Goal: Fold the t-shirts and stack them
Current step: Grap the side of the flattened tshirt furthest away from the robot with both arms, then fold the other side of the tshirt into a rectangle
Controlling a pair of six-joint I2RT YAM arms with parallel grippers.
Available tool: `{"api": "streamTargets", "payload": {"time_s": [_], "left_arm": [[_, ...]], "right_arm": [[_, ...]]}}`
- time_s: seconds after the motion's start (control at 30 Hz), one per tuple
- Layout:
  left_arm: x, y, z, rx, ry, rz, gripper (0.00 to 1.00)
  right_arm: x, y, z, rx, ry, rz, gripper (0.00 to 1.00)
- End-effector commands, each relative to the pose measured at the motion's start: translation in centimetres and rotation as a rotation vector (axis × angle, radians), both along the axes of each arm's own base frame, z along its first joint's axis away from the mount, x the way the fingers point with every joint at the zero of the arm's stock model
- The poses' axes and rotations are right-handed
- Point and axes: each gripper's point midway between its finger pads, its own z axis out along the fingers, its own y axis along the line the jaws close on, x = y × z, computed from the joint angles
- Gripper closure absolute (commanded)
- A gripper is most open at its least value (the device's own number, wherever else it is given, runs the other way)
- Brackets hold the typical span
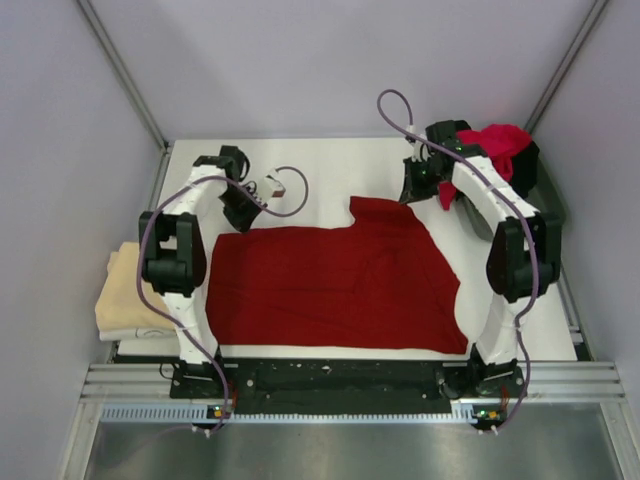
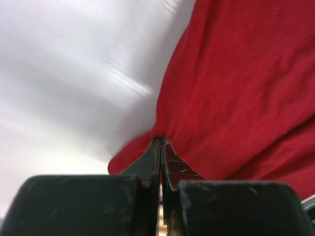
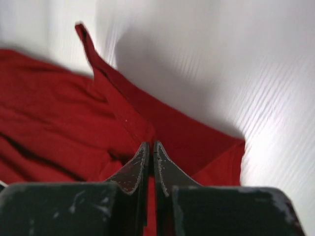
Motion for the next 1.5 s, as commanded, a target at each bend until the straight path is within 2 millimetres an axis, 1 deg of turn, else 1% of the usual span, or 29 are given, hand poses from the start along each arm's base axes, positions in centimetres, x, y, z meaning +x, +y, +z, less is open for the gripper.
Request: {"api": "streamTargets", "payload": {"time_s": [0.0, 0.03, 0.07, 0.13, 0.17, 0.27, 0.37, 0.47, 0.5, 0.53, 0.57, 0.6, 0.63, 0.67, 0.7, 0.73, 0.77, 0.83, 0.87, 0.9, 0.93, 0.97, 1.0, 1.1, 1.2, 1.27, 1.33, 1.4, 1.47], "left_arm": [[-1.1, 0.0, 5.1, -0.021, -0.155, 0.015, 1.0], [-1.7, 0.1, 5.5, -0.02, -0.169, 0.01, 1.0], [-2.7, 0.2, 5.6, -0.022, -0.168, 0.0, 1.0], [-4.8, 0.3, 5.9, -0.027, -0.165, -0.022, 1.0], [-5.8, 0.4, 5.7, -0.024, -0.157, -0.039, 1.0], [-8.8, 1.0, 5.5, -0.006, -0.14, -0.061, 1.0], [-11.8, 1.6, 4.6, 0.011, -0.105, -0.077, 1.0], [-14.8, 2.1, 2.9, 0.028, -0.034, -0.104, 1.0], [-15.9, 2.4, 2.0, 0.041, -0.001, -0.114, 1.0], [-16.4, 2.6, 1.7, 0.05, 0.013, -0.121, 1.0], [-17.3, 2.9, 1.2, 0.063, 0.043, -0.134, 0.96], [-18.2, 3.2, 0.7, 0.07, 0.078, -0.149, 0.9], [-19.1, 3.3, 0.6, 0.074, 0.113, -0.168, 0.79], [-19.5, 3.4, 0.7, 0.075, 0.132, -0.186, 0.73], [-19.7, 3.5, 1.0, 0.076, 0.139, -0.203, 0.69], [-19.1, 3.4, 1.6, 0.078, 0.114, -0.209, 0.67], [-18.0, 3.3, 2.3, 0.078, 0.07, -0.198, 0.64], [-14.0, 3.0, 4.0, 0.08, -0.083, -0.154, 0.61], [-12.6, 2.9, 4.8, 0.082, -0.128, -0.145, 0.58], [-11.6, 2.9, 5.3, 0.089, -0.154, -0.153, 0.55], [-10.9, 3.2, 5.4, 0.108, -0.163, -0.171, 0.54], [-10.6, 3.5, 5.1, 0.126, -0.155, -0.19, 0.51], [-10.5, 3.9, 4.3, 0.154, -0.136, -0.22, 0.5], [-11.0, 4.9, 2.3, 0.205, -0.101, -0.31, 0.49], [-10.5, 5.1, 1.0, 0.223, -0.115, -0.375, 0.48], [-9.6, 5.0, 0.5, 0.224, -0.13, -0.372, 0.48], [-7.9, 5.0, 0.1, 0.236, -0.156, -0.332, 0.48], [-7.0, 5.1, -0.3, 0.245, -0.154, -0.304, 0.49], [-7.1, 5.2, -1.0, 0.248, -0.128, -0.304, 0.51]], "right_arm": [[-5.4, -0.2, 1.9, 0.031, 0.001, 0.006, 1.0], [-6.8, -0.5, 2.0, 0.034, 0.007, 0.002, 1.0], [-7.9, -0.8, 2.3, 0.037, 0.006, 0.004, 1.0], [-10.9, -1.4, 2.4, 0.033, 0.039, 0.005, 1.0], [-12.3, -1.8, 2.2, 0.028, 0.067, 0.002, 1.0], [-16.5, -2.7, 0.6, 0.012, 0.186, -0.023, 1.0], [-20.3, -3.0, -0.6, 0.021, 0.268, -0.063, 1.0], [-22.9, -3.2, -0.9, 0.034, 0.292, -0.093, 1.0], [-23.8, -3.2, -1.1, 0.036, 0.301, -0.101, 1.0], [-24.5, -3.2, -1.3, 0.044, 0.311, -0.102, 1.0], [-25.2, -3.1, -1.7, 0.052, 0.324, -0.104, 1.0], [-25.9, -3.2, -2.1, 0.054, 0.34, -0.106, 1.0], [-26.4, -3.3, -2.6, 0.048, 0.356, -0.109, 1.0], [-26.8, -3.3, -3.0, 0.045, 0.365, -0.108, 1.0], [-27.0, -3.4, -3.2, 0.039, 0.368, -0.109, 1.0], [-26.9, -3.6, -3.2, 0.033, 0.363, -0.111, 1.0], [-26.9, -3.6, -3.2, 0.028, 0.358, -0.112, 1.0], [-26.4, -3.8, -2.9, 0.019, 0.335, -0.113, 1.0], [-26.2, -3.9, -2.7, 0.014, 0.326, -0.115, 1.0], [-26.0, -3.9, -2.5, 0.014, 0.317, -0.113, 1.0], [-25.9, -3.9, -2.4, 0.014, 0.307, -0.109, 1.0], [-25.8, -3.9, -2.4, 0.011, 0.304, -0.107, 1.0], [-25.8, -4.0, -2.5, 0.006, 0.302, -0.107, 1.0], [-25.7, -4.3, -2.6, -0.013, 0.294, -0.103, 1.0], [-25.5, -4.4, -2.7, -0.02, 0.29, -0.104, 1.0], [-25.4, -4.4, -2.8, -0.021, 0.29, -0.103, 1.0], [-25.4, -4.3, -2.8, -0.018, 0.294, -0.1, 1.0], [-25.3, -4.3, -2.8, -0.018, 0.29, -0.093, 1.0], [-25.3, -4.3, -2.8, -0.019, 0.288, -0.094, 1.0]]}}
